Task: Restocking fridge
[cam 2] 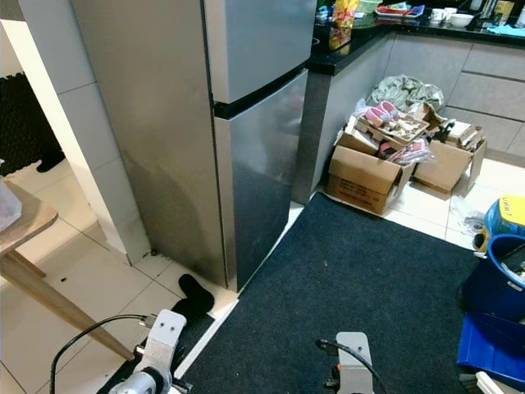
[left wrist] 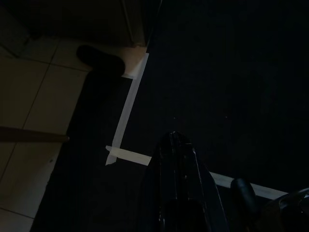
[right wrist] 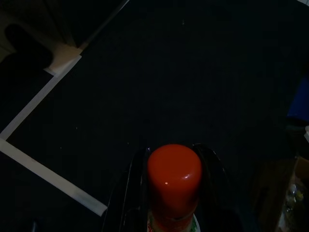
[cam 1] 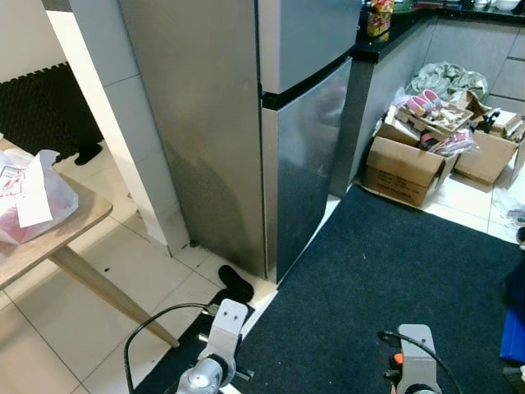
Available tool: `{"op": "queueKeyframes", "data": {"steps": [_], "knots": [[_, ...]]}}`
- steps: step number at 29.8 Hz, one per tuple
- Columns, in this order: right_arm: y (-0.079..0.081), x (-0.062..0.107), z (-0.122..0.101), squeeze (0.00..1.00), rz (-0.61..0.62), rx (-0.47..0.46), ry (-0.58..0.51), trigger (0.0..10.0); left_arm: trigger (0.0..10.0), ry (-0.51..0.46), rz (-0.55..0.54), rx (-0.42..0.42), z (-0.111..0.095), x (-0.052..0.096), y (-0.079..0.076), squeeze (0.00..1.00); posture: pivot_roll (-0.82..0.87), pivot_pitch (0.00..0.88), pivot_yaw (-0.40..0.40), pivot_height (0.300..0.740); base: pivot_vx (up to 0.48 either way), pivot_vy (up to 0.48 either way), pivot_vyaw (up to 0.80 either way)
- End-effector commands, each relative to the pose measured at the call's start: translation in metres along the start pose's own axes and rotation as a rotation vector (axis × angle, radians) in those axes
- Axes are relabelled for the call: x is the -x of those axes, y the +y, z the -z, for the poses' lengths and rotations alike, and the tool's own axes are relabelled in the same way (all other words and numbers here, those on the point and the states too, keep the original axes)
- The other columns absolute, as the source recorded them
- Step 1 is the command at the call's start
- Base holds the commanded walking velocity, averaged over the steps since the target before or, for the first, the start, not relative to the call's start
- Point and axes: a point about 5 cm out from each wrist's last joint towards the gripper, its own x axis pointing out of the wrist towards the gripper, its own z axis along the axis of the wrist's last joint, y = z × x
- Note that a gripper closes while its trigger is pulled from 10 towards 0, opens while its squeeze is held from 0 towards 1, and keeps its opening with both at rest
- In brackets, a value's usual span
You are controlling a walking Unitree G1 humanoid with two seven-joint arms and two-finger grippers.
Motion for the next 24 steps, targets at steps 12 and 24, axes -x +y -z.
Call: {"op": "queueKeyframes", "data": {"steps": [12,24], "knots": [[0.0027,0.0004,-0.0001,0.0,0.0,-0.035,-0.008,10.0,10.0,0.005,0.0,-0.004,-0.0002,0.0001,0.0023,0.0,-0.07,0.038,0.024,0.74,0.283,0.0,0.0],[0.0036,0.0009,0.0012,0.0,0.0,-0.051,-0.009,10.0,10.0,0.003,0.009,-0.014,-0.0014,-0.0003,0.0021,0.0,-0.07,0.038,0.033,0.74,0.26,0.0,-0.68]]}}
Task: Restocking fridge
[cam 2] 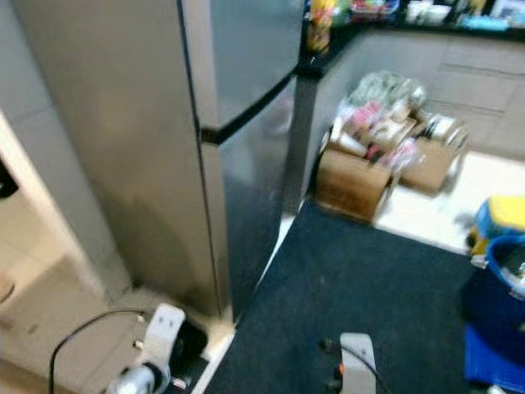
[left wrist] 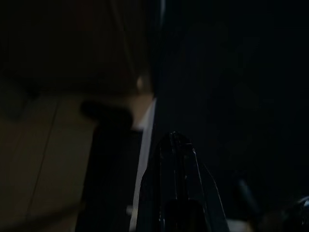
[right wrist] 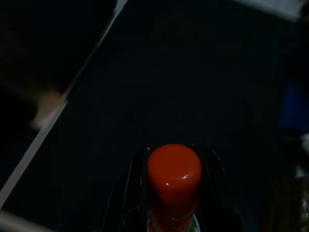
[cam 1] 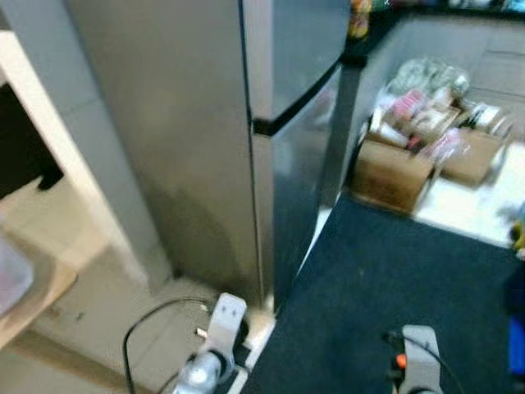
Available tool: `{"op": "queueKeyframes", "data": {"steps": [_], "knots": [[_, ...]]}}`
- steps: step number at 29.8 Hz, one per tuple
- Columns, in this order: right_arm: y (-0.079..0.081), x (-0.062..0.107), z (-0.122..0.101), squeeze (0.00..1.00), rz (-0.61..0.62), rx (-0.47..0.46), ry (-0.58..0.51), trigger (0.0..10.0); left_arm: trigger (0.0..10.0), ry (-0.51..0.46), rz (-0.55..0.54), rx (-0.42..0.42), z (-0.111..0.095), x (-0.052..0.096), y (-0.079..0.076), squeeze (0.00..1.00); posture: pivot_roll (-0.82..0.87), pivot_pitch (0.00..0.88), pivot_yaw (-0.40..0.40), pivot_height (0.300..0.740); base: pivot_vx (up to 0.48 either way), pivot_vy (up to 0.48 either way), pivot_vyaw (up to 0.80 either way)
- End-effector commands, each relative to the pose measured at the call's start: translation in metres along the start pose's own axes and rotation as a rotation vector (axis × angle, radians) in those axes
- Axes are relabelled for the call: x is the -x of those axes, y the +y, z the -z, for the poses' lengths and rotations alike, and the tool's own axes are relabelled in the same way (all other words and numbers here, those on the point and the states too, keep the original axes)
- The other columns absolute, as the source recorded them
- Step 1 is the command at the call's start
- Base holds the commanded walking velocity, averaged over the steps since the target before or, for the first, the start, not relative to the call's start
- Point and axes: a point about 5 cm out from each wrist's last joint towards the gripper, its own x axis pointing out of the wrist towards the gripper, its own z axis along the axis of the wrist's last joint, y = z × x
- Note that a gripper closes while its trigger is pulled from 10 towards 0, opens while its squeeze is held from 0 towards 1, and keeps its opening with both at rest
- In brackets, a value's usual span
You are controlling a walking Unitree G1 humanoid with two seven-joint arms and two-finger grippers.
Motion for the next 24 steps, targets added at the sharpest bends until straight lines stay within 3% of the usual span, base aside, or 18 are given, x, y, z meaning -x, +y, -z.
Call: {"op": "queueKeyframes", "data": {"steps": [1,10,17,24], "knots": [[0.0036,0.0028,0.0101,0.0,-0.005,-0.016,0.028,10.0,10.0,0.029,0.008,0.003,0.0086,0.0026,-0.0021,0.0,-0.07,0.037,0.034,0.74,0.255,0.0,-0.8],[0.0032,0.0035,0.0115,0.0,-0.003,-0.011,0.026,10.0,10.0,0.03,0.012,-0.001,0.0085,0.0025,-0.0025,0.0,-0.07,0.038,0.035,0.74,0.254,0.0,-0.78],[0.0036,0.0038,0.0115,0.0,-0.006,-0.013,0.018,10.0,10.0,0.028,0.015,-0.005,0.0082,0.0025,-0.0025,0.0,-0.07,0.032,0.039,0.74,0.245,0.0,0.0],[0.005,0.0041,0.0116,0.0,-0.006,-0.016,0.015,10.0,10.0,0.007,0.028,0.005,0.0064,0.0023,-0.006,0.0,-0.07,0.029,0.044,0.74,0.0,0.0,0.0]]}}
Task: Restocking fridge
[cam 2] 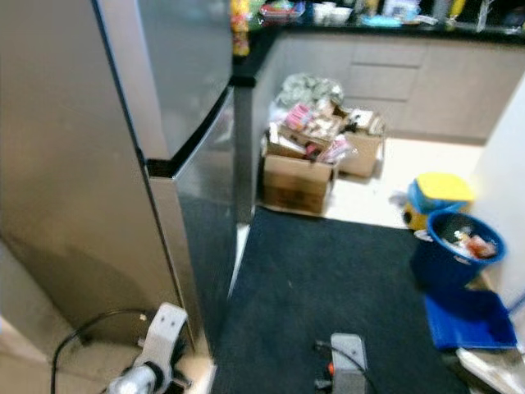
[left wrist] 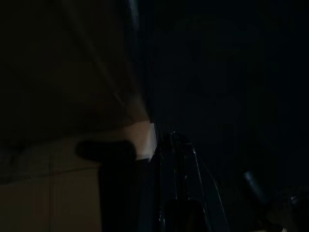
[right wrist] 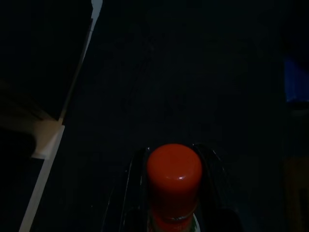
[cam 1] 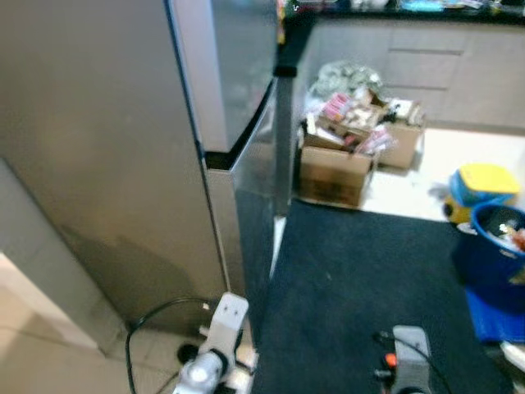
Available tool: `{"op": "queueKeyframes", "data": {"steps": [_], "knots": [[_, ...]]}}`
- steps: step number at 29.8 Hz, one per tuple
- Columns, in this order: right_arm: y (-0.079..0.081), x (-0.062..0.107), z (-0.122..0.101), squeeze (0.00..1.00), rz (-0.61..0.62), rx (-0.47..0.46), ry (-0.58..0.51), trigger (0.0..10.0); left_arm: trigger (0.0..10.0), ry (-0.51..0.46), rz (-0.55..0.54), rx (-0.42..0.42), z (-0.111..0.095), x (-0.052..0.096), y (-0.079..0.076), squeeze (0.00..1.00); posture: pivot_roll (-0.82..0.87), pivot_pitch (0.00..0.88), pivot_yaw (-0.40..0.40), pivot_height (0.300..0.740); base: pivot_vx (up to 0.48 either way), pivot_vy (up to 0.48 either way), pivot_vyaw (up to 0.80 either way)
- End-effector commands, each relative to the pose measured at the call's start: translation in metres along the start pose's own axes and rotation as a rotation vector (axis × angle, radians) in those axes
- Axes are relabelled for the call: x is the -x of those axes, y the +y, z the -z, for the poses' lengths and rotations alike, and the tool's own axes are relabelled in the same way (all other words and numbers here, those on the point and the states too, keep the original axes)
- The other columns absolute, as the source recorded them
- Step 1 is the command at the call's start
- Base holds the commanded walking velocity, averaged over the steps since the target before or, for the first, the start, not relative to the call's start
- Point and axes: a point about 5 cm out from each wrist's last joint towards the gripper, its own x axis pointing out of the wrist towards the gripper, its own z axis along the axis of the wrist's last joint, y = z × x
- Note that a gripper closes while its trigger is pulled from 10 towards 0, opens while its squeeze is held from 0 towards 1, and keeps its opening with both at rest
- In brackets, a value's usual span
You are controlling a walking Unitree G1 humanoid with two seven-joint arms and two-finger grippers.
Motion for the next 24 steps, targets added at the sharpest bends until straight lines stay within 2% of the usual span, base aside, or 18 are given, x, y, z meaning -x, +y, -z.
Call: {"op": "queueKeyframes", "data": {"steps": [1,4,13,16,24], "knots": [[0.0014,0.002,0.0064,0.0,0.0,-0.009,0.013,10.0,10.0,0.008,0.005,-0.023,0.004,0.0014,-0.0022,0.0,-0.07,0.028,0.044,0.74,0.0,0.0,0.0],[0.0016,0.002,0.0064,0.0,0.0,-0.01,0.012,10.0,10.0,0.004,0.018,-0.046,0.0032,0.0014,-0.0028,0.0,-0.07,0.028,0.044,0.74,0.0,0.0,0.0],[0.0026,0.0019,0.0059,0.0,-0.001,-0.012,0.009,10.0,10.0,-0.003,0.011,-0.047,0.0022,0.0015,-0.001,0.0,-0.07,0.028,0.045,0.74,0.0,-0.48,0.0],[0.0018,0.0016,0.0052,0.0,0.0,-0.013,0.008,10.0,10.0,-0.018,-0.027,-0.006,-0.0007,0.001,0.0027,0.0,-0.07,0.031,0.044,0.74,0.0,0.0,0.0],[0.0011,0.0012,0.0037,0.0,-0.002,-0.008,0.006,10.0,10.0,-0.025,-0.046,-0.007,-0.002,0.0008,0.0045,0.0,-0.07,0.035,0.04,0.74,0.0,0.0,0.0]]}}
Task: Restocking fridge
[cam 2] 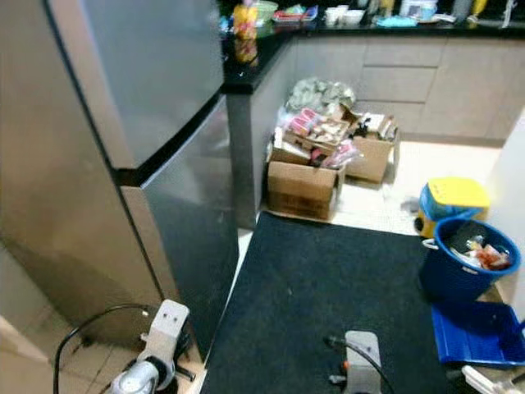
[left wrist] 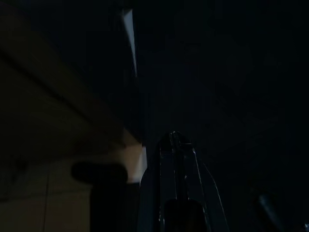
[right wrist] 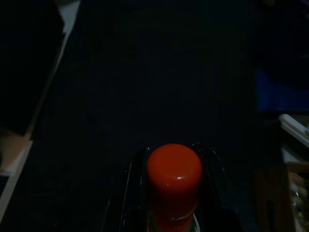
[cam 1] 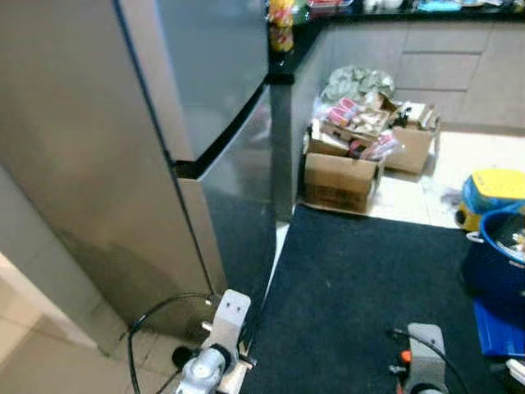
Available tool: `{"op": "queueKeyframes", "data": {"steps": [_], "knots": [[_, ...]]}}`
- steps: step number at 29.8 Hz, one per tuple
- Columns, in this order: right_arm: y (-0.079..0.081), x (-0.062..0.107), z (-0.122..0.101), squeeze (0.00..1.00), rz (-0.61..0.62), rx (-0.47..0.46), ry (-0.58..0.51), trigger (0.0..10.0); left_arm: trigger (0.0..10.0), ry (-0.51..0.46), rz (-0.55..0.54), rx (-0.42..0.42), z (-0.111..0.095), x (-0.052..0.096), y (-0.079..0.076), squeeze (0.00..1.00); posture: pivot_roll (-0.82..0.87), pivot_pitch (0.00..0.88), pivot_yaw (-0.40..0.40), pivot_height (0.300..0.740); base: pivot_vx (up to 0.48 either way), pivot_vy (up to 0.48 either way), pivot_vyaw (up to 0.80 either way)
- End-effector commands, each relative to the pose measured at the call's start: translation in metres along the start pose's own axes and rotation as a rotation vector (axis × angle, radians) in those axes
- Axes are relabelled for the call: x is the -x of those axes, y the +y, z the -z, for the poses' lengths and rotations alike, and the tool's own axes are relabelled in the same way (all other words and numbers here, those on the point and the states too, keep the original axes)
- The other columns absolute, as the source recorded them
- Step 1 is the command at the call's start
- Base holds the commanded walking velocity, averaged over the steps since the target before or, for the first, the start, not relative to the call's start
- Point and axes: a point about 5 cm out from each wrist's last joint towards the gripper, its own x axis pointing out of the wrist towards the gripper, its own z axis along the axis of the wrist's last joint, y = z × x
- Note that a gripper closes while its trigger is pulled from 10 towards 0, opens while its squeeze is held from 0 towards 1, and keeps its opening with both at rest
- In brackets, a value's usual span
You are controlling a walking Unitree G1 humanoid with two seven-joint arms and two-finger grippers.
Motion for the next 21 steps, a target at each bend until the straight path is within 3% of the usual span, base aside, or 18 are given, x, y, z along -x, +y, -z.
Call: {"op": "queueKeyframes", "data": {"steps": [1,21], "knots": [[0.007,0.0005,0.0008,0.0,-0.019,-0.008,-0.001,10.0,10.0,0.021,-0.021,0.016,0.0073,0.0029,0.0029,0.0,-0.07,0.035,0.04,0.74,0.0,0.0,0.0],[0.0044,0.0003,0.0004,0.0,-0.015,-0.009,-0.003,10.0,10.0,0.025,-0.003,0.028,0.0077,0.0026,0.0007,0.0,-0.08,0.038,0.041,0.74,0.0,0.0,0.0]]}}
